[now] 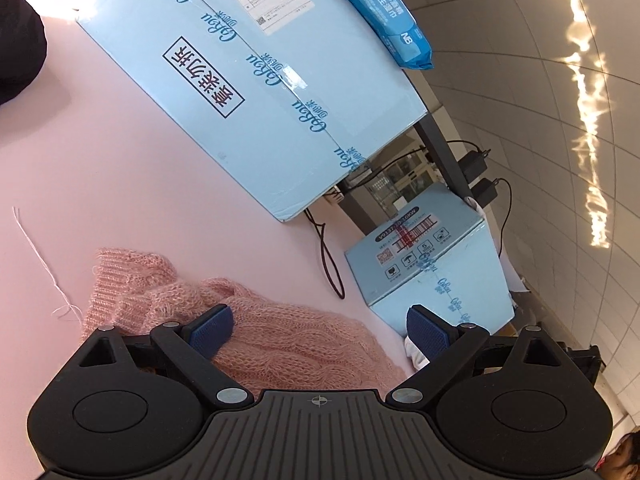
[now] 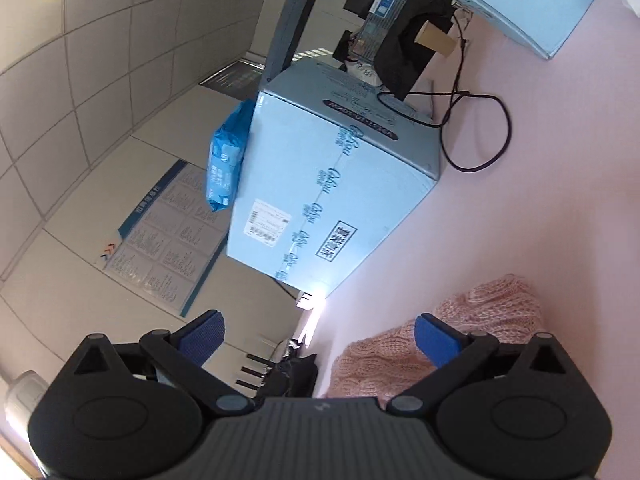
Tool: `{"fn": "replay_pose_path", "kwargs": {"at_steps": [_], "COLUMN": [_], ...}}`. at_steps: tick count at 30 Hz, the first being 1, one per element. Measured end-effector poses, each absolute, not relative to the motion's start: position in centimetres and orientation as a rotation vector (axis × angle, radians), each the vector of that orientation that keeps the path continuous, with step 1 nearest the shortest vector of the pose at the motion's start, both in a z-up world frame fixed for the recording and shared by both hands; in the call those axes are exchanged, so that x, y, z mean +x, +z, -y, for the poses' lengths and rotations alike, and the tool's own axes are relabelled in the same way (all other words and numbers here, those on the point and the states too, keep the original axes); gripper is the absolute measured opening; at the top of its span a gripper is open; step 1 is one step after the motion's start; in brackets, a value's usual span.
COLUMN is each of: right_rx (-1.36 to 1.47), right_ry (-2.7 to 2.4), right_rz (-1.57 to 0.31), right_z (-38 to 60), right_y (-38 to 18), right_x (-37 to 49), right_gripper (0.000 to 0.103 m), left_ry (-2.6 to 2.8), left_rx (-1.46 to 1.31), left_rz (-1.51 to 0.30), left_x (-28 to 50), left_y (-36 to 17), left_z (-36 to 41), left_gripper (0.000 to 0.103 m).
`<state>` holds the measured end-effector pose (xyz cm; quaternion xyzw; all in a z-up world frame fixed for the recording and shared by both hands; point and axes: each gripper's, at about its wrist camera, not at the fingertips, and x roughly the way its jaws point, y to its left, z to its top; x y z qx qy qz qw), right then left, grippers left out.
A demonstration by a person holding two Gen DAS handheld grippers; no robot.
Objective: Fold clothes
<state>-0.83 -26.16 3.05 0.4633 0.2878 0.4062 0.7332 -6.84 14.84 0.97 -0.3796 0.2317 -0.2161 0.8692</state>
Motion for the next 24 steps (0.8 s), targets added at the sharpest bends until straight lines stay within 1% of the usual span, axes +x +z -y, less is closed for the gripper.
{"fn": "replay_pose_path", "kwargs": {"at_steps": [2,4,5,6,7,11,13,15,17,19,21,22,23,24], "right_rx": [1.007,0.958,0.949,0.95,0.956,1.039,1.094,1.154,1.208,1.238,1.262,1.272,1.283,1.295], "right_ry": [1.004,0.967,0.908,0.853,0.822,0.817,0.818,0.816,0.795,0.75,0.701,0.681,0.663,0.647], "right_rz": [-0.723,-0.901,-0.987,-1.03,-1.024,-1.023,-1.0,-0.969,-0.926,-0.867,-0.799,-0.772,-0.75,-0.732], "right_z": [25.6,23.9,23.2,22.8,22.8,23.7,24.0,24.5,25.2,26.3,27.4,27.8,28.2,28.6], "right_y": [3.0,1.8,0.6,-0.3,-0.7,-1.1,-1.3,-1.5,-1.5,-1.3,-1.1,-1.1,-1.1,-1.1], "right_x": [-0.4,0.2,0.6,0.9,1.0,1.1,1.0,0.8,0.6,0.3,-0.1,-0.2,-0.3,-0.4], "right_gripper": [0.103,0.102,0.1,0.087,0.085,0.088,0.095,0.099,0.102,0.103,0.103,0.103,0.103,0.103], "left_ry": [-0.443,-0.427,-0.414,-0.403,-0.393,-0.369,-0.433,-0.583,-0.686,-0.735,-0.713,-0.689,-0.68,-0.672], "left_rx": [-0.793,-0.796,-0.802,-0.815,-0.838,-0.903,-0.865,-0.87,-0.891,-0.909,-0.916,-0.914,-0.918,-0.921], "left_rz": [-0.494,-0.506,-0.514,-0.523,-0.535,-0.553,-0.508,-0.47,-0.481,-0.526,-0.618,-0.635,-0.625,-0.614], "left_x": [-6.5,-6.1,-5.8,-5.5,-5.2,-4.5,-5.0,-5.5,-5.4,-4.8,-3.4,-3.0,-2.7,-2.4], "left_y": [1.2,1.5,1.7,1.8,1.9,3.4,4.9,5.9,6.3,5.7,3.9,2.9,1.9,1.0], "left_z": [-14.8,-14.9,-15.0,-15.2,-15.4,-15.5,-14.5,-12.9,-11.4,-10.0,-9.0,-9.0,-9.2,-9.5], "left_gripper": [0.096,0.096,0.096,0.096,0.096,0.096,0.096,0.096,0.096,0.096,0.096,0.096,0.09,0.081]}}
